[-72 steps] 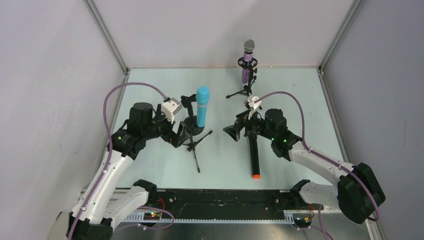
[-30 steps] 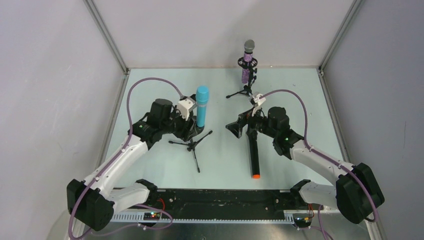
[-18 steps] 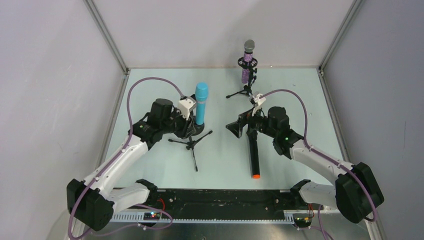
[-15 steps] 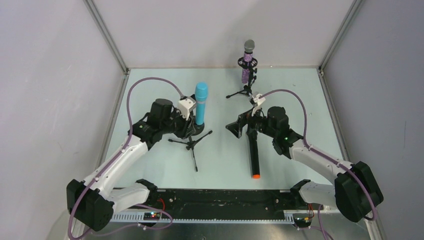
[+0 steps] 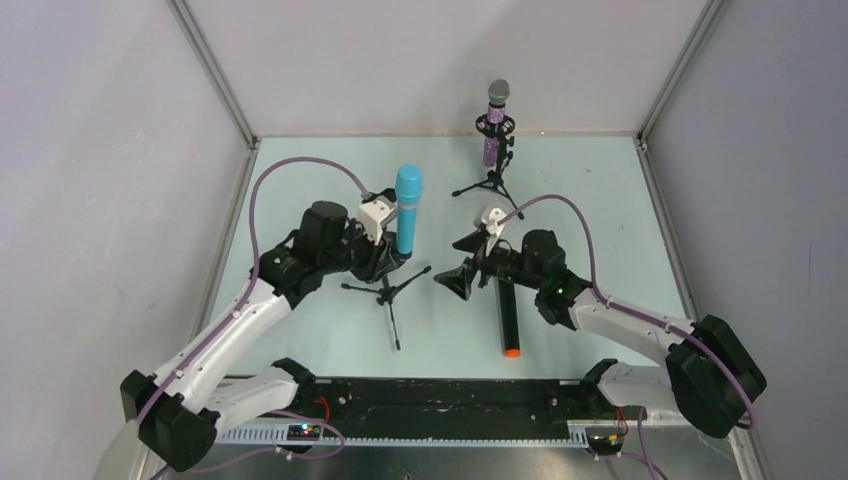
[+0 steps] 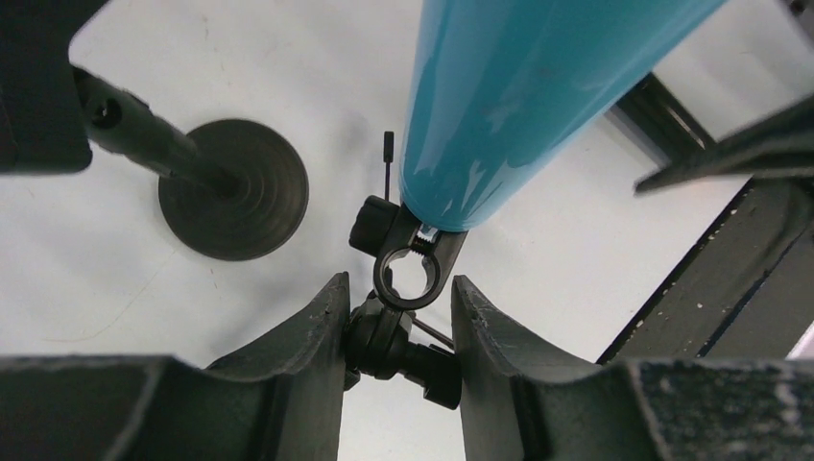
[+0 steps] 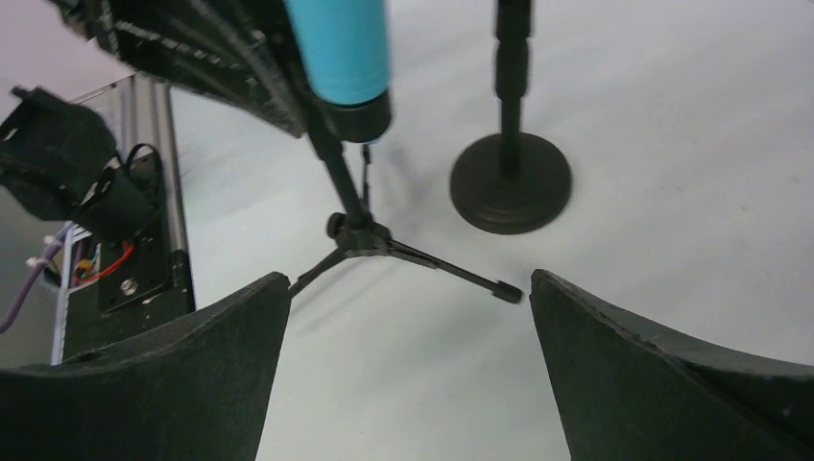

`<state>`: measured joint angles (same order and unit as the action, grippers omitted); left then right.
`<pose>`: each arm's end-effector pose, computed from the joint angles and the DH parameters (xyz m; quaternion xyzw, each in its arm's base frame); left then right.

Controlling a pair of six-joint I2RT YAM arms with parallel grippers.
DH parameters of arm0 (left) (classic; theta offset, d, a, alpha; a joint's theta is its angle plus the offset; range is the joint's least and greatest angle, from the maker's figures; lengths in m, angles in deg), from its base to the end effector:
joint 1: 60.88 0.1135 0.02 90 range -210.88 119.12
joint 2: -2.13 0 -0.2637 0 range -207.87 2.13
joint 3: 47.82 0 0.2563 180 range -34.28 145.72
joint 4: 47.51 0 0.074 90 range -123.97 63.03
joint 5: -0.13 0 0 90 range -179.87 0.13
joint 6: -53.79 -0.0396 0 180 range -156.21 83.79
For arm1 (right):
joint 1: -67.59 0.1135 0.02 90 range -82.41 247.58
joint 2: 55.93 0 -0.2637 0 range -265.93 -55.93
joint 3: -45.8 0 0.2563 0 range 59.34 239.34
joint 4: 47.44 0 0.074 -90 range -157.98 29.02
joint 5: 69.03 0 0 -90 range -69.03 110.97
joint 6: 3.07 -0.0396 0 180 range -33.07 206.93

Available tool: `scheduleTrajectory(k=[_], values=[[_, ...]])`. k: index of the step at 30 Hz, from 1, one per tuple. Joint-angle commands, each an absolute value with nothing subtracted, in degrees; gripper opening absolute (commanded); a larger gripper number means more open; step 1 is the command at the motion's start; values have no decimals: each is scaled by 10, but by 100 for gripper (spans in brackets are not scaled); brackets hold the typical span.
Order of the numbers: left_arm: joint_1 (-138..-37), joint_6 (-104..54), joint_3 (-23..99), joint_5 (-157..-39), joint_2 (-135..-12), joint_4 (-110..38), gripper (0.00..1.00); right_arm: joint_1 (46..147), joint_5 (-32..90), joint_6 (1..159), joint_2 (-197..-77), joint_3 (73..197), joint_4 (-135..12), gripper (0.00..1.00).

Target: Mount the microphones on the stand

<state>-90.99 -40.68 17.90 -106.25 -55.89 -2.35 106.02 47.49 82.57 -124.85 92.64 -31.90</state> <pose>0.1875 -0.1216 0.3034 0.3240 0.8287 -0.2218 0.3988 0.2016 0.1825 0.2507 -0.3588 0.6498 0.3957 0.5408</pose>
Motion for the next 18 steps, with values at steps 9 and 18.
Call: scheduleTrajectory(k=[9,18], values=[[-971,-367,290,-1046,-548,-61,0,1123,504,794,-1317,912,-76,91],[-1018,-336,315,-1023,-564,-63,0,1153,496,790,-1367,912,39,83]])
